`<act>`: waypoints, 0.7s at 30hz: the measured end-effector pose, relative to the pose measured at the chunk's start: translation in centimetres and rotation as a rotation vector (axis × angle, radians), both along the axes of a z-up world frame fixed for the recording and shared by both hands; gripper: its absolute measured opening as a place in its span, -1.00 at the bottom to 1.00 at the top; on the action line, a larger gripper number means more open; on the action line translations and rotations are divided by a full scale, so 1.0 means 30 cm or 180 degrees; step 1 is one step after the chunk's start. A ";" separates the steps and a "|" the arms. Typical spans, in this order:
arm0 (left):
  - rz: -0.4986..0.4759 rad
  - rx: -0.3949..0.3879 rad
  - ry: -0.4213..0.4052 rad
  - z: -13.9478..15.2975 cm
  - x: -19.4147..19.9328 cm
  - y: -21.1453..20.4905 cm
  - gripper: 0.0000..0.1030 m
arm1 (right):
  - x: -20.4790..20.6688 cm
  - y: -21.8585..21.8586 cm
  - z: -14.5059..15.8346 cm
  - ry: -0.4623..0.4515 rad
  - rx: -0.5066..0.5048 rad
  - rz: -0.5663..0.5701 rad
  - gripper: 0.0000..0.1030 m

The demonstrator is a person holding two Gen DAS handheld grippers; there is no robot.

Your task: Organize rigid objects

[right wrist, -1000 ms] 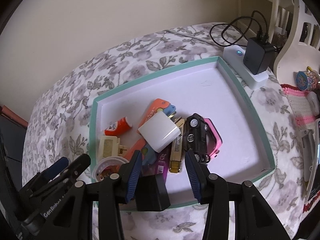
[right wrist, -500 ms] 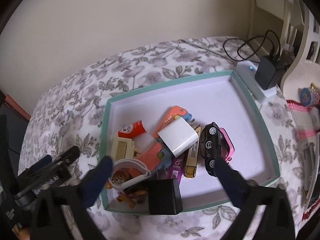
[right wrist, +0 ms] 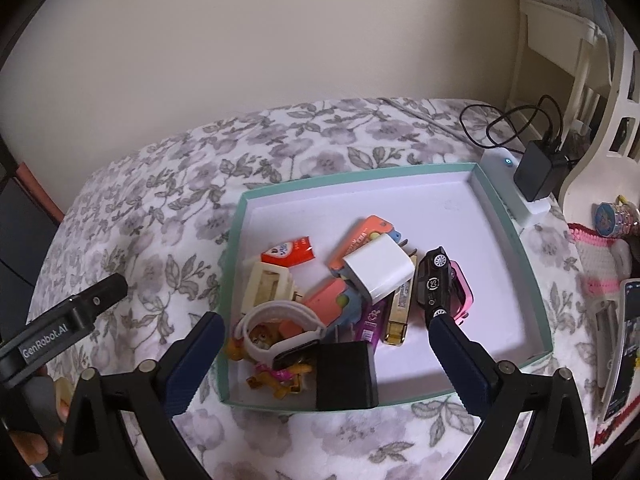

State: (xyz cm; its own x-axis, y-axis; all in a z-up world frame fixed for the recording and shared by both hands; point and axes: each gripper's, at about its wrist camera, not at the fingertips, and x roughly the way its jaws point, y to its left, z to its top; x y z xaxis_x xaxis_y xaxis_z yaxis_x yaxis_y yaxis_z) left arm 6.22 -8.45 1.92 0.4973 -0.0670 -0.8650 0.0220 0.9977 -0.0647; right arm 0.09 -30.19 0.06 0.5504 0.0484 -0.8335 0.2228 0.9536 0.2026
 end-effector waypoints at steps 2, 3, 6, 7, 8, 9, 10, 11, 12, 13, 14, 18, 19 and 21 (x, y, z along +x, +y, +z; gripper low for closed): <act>0.0000 0.0083 -0.0048 0.013 -0.014 0.002 0.89 | -0.008 0.004 0.008 -0.0028 0.0001 0.0009 1.00; -0.0008 0.0087 -0.0065 0.017 -0.019 0.005 0.89 | -0.012 0.007 0.012 -0.0041 -0.0001 0.0011 1.00; -0.0020 0.0040 -0.0083 0.027 -0.032 0.016 0.89 | -0.024 0.012 0.022 -0.0072 -0.0004 0.0013 1.00; -0.0019 0.0034 -0.0091 0.030 -0.036 0.020 0.89 | -0.027 0.013 0.025 -0.0083 -0.0003 0.0013 1.00; -0.0015 0.0038 -0.0096 0.032 -0.040 0.024 0.89 | -0.031 0.013 0.027 -0.0092 -0.0001 0.0013 1.00; -0.0009 0.0042 -0.0099 0.033 -0.043 0.026 0.89 | -0.033 0.014 0.029 -0.0095 0.0000 0.0012 1.00; 0.0003 0.0056 -0.0100 0.035 -0.047 0.029 0.89 | -0.037 0.013 0.032 -0.0101 0.0004 0.0010 1.00; 0.0015 0.0087 -0.0109 0.037 -0.050 0.031 0.89 | -0.039 0.014 0.033 -0.0107 0.0009 0.0009 1.00; 0.0019 0.0130 -0.0123 0.039 -0.054 0.031 0.89 | -0.042 0.014 0.035 -0.0112 0.0014 0.0008 1.00; 0.0011 0.0152 -0.0131 0.040 -0.056 0.031 0.89 | -0.046 0.015 0.037 -0.0120 0.0020 0.0008 1.00; 0.0000 0.0173 -0.0141 0.042 -0.060 0.028 0.89 | -0.048 0.016 0.038 -0.0126 0.0023 0.0012 1.00; -0.0059 0.0190 -0.0176 0.049 -0.075 0.021 0.89 | -0.054 0.021 0.044 -0.0141 0.0009 0.0024 1.00; -0.0071 0.0193 -0.0185 0.052 -0.076 0.020 0.89 | -0.054 0.020 0.045 -0.0144 0.0010 0.0026 1.00; -0.0096 0.0203 -0.0209 0.056 -0.082 0.015 0.89 | -0.055 0.022 0.045 -0.0146 0.0005 0.0023 1.00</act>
State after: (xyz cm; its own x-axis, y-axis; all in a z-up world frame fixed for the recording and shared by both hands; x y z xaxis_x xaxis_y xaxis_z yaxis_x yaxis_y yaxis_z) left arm 3.75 -7.98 3.60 0.5518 -0.0287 -0.8335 0.0542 0.9985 0.0015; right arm -1.56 -29.54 1.41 0.5876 0.0537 -0.8073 0.2063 0.9549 0.2137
